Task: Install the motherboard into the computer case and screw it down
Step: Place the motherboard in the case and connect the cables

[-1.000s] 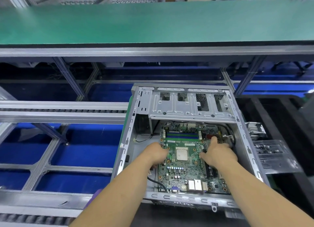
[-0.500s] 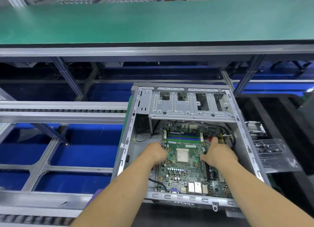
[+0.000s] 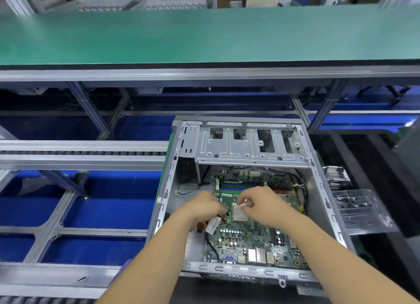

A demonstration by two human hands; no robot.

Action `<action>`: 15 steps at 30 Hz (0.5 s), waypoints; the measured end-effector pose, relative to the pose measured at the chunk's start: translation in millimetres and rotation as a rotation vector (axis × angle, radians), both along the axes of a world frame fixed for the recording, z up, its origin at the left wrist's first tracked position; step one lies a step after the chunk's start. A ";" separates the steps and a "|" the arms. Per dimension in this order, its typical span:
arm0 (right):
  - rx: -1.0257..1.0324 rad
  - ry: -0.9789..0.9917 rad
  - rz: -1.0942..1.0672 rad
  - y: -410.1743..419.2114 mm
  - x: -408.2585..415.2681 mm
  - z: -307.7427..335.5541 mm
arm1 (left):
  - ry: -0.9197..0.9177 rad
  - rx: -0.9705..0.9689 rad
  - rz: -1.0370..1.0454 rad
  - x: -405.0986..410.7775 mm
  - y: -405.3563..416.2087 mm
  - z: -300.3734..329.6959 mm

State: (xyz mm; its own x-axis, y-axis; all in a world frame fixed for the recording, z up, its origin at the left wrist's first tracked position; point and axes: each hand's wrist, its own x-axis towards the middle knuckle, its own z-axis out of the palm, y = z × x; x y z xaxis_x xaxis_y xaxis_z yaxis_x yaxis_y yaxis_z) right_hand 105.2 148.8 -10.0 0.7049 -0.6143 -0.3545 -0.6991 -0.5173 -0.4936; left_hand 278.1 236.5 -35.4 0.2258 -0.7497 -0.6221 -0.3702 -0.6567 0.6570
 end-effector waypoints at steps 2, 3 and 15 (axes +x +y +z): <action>0.043 -0.036 0.046 4.2 3.5 -2.7 | 0.030 -0.038 -0.006 -1.1 0.1 3.9; 0.052 -0.051 0.051 6.8 5.2 -3.9 | 0.070 -0.062 0.005 -1.4 0.4 5.5; 0.199 0.331 0.200 18.2 -17.9 -13.3 | -0.305 0.027 -0.054 1.0 3.9 -7.1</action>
State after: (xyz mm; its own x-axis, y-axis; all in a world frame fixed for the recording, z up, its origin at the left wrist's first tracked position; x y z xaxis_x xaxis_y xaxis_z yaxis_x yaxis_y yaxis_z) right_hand 87.3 167.0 -23.3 0.6317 -0.3740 -0.6790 -0.7321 -0.5759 -0.3639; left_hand 279.1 240.4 -42.6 0.3651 -0.7498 -0.5518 -0.5824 -0.6464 0.4929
